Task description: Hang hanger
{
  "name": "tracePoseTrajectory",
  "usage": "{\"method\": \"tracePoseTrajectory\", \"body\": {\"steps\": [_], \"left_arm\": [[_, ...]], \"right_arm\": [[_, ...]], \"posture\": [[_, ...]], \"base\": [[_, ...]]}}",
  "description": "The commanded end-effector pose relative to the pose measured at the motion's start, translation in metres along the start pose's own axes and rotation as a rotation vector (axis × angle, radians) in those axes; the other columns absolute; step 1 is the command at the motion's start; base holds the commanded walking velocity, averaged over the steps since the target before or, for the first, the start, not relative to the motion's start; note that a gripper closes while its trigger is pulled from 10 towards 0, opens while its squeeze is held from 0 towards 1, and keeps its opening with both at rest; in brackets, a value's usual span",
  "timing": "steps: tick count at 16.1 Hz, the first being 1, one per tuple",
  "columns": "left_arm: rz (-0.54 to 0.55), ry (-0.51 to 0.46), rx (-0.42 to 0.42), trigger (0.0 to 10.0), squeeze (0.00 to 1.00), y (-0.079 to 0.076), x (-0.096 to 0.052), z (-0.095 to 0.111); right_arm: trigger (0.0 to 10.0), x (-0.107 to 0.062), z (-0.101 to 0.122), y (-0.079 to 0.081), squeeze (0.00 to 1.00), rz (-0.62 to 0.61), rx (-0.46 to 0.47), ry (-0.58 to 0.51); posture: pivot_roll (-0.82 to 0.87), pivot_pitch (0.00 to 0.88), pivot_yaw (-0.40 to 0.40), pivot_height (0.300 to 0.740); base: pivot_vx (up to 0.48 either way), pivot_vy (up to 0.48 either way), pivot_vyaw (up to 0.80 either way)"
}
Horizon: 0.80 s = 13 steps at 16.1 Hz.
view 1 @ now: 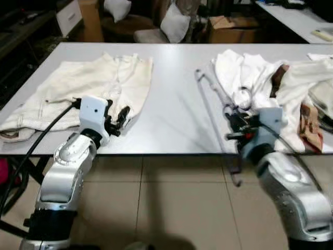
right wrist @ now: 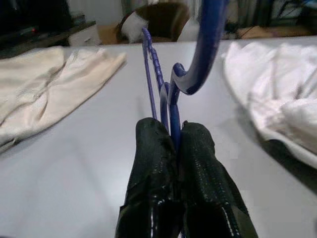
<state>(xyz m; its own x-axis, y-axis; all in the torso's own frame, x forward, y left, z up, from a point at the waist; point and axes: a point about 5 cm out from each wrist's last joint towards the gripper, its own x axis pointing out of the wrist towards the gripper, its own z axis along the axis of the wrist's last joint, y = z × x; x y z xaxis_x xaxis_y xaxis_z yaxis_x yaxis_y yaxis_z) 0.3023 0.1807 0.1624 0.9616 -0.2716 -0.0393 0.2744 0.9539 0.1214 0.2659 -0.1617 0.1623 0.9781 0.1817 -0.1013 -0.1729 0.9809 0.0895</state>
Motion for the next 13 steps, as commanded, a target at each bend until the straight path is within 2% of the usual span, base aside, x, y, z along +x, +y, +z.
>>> {"method": "tracePoseTrajectory", "body": {"steps": [1, 2, 3, 5, 7, 9, 11, 13], "left_arm": [[-0.009, 0.0, -0.021, 10.0, 0.0, -0.008, 0.0, -0.003], [-0.013, 0.003, -0.019, 10.0, 0.0, -0.009, 0.0, -0.004], [-0.017, 0.006, -0.014, 10.0, 0.0, -0.012, 0.0, -0.005], [0.001, 0.005, -0.021, 10.0, 0.0, -0.009, -0.001, -0.007], [0.019, 0.007, -0.02, 10.0, 0.0, -0.004, -0.003, -0.009], [0.023, 0.008, -0.02, 10.0, 0.0, -0.003, -0.004, -0.01], [-0.007, -0.02, -0.031, 10.0, 0.0, -0.008, -0.005, -0.008], [-0.026, -0.01, -0.013, 10.0, 0.0, -0.01, -0.005, -0.009]], "right_arm": [[10.0, -0.002, 0.009, -0.008, 0.0, -0.031, -0.004, -0.054], [10.0, -0.002, 0.01, -0.008, 0.0, -0.028, -0.005, -0.058], [10.0, -0.002, 0.011, -0.008, 0.0, -0.009, -0.047, -0.06], [10.0, -0.003, 0.009, -0.002, 0.0, 0.022, -0.035, -0.077], [10.0, -0.002, 0.012, -0.004, 0.0, -0.065, -0.06, -0.152], [10.0, -0.001, 0.007, -0.002, 0.0, -0.044, -0.008, -0.126], [10.0, -0.003, 0.001, -0.003, 0.0, -0.015, 0.06, -0.092], [10.0, -0.004, -0.003, -0.007, 0.0, -0.021, 0.063, -0.084]], "posture": [[-0.06, 0.0, 0.045, 0.74], [-0.06, 0.0, 0.04, 0.74], [-0.06, 0.0, 0.04, 0.74], [-0.05, 0.0, 0.03, 0.74], [-0.05, 0.0, 0.026, 0.74], [-0.05, 0.0, 0.022, 0.74], [-0.04, 0.0, 0.021, 0.74], [-0.05, 0.0, 0.022, 0.74]], "base": [[0.0, 0.352, 0.0], [0.0, 0.352, 0.0], [0.0, 0.345, 0.0], [0.0, 0.336, 0.0], [0.0, 0.336, 0.0], [0.0, 0.336, 0.0], [0.0, 0.0, 0.0], [0.0, 0.0, 0.0]]}}
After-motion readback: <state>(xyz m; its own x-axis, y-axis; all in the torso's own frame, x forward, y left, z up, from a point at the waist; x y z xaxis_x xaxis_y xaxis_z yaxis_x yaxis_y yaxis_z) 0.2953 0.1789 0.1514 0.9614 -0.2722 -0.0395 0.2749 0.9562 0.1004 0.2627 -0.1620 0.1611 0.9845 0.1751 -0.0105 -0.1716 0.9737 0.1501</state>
